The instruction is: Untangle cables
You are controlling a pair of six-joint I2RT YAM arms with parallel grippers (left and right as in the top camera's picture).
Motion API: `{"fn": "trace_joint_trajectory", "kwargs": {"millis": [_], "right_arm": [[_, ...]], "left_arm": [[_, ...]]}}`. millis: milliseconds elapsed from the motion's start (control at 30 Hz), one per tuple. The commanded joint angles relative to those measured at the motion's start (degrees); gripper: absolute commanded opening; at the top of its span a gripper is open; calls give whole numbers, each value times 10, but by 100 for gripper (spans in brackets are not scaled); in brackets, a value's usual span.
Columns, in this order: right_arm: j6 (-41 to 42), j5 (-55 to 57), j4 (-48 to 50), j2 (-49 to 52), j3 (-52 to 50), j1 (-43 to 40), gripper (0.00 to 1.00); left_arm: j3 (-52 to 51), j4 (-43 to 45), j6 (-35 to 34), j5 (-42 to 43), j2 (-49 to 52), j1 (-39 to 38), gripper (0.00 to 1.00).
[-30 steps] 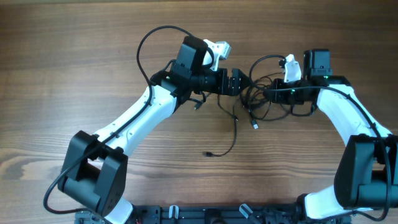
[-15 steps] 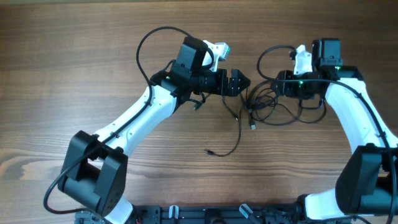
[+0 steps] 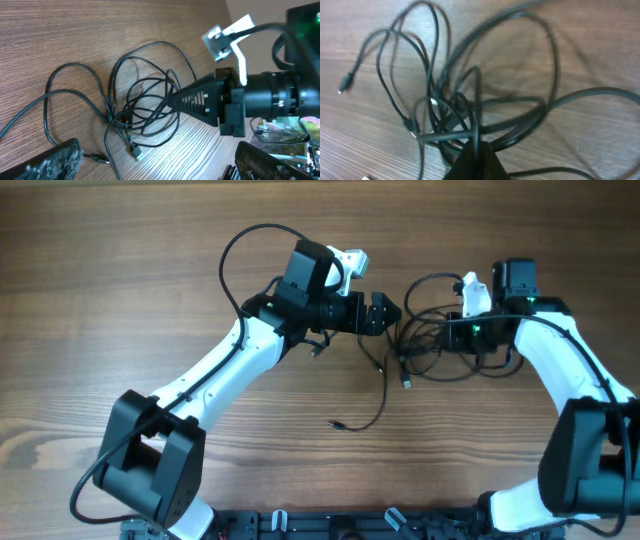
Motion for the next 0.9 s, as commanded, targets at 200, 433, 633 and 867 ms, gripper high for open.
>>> {"fn": "trace_joint_trajectory", "kwargs": {"millis": [200,433,633,867], "right_arm": [[-3,-164,-24,-15,9,-5,4],[-9,-164,-57,-17,9,-26,4],[-9,-164,-68,-17,9,-43,4],[-8,-164,-73,-17,9,-43,4]], "left_arm": [[0,-23,148,-6,6,-31,81],[0,-15,257,-78,72,-84,65],[0,71,192,-44,127,-92,62],[0,142,162,-58,179,-156,30]]}}
